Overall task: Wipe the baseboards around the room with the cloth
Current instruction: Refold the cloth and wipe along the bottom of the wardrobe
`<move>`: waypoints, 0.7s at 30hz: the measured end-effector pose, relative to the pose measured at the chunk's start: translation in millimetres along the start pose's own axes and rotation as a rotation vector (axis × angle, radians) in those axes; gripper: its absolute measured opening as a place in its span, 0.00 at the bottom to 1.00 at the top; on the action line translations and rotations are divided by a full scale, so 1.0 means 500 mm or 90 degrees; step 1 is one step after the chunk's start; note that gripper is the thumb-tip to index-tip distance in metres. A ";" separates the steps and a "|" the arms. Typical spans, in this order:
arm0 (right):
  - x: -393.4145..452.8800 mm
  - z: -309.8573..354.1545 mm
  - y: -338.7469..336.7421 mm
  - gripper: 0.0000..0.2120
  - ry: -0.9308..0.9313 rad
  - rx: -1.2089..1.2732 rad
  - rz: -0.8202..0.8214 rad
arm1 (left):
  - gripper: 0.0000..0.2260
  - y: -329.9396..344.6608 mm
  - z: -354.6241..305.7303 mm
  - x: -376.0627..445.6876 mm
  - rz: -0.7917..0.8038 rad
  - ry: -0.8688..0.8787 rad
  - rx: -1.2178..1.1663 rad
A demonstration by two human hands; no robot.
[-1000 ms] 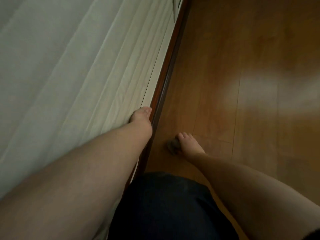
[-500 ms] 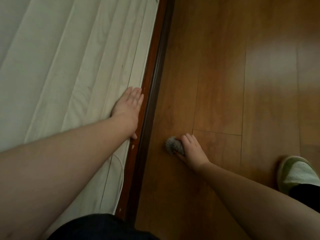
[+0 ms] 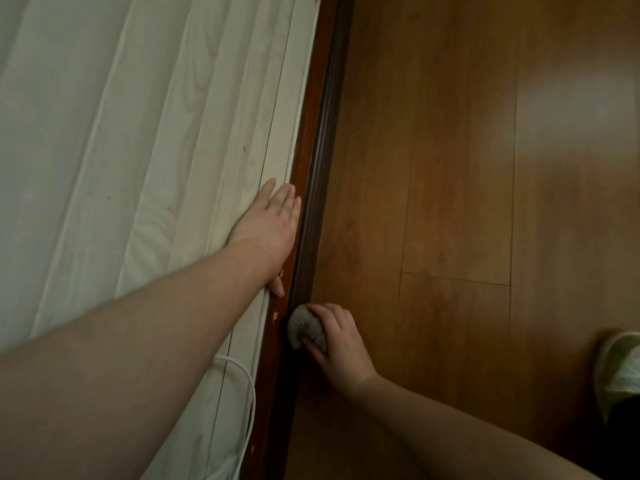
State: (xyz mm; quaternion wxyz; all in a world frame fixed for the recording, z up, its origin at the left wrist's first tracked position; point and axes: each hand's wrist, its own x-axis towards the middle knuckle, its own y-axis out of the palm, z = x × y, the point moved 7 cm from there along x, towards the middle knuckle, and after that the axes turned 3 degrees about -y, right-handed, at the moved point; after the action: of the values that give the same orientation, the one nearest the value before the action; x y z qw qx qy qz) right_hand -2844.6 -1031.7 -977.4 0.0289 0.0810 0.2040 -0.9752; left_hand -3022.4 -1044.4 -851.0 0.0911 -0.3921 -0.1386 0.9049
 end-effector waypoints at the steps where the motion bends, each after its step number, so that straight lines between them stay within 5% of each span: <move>1: 0.000 -0.004 0.002 0.33 0.004 0.000 -0.002 | 0.68 0.000 0.000 0.001 0.000 0.000 -0.002; 9: 0.048 -0.018 -0.011 0.34 0.022 -0.012 -0.038 | 0.68 -0.002 -0.004 0.000 -0.014 0.010 -0.009; 21: 0.405 -0.031 -0.250 0.25 0.095 -0.143 -0.155 | 0.70 -0.005 -0.004 0.005 -0.006 0.002 -0.038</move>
State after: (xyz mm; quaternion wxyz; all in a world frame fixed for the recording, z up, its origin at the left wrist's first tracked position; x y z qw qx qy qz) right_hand -3053.2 -916.0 -976.8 -0.0960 0.1240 0.3215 -0.9338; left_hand -3022.7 -1040.8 -853.2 0.0837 -0.3955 -0.1672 0.8992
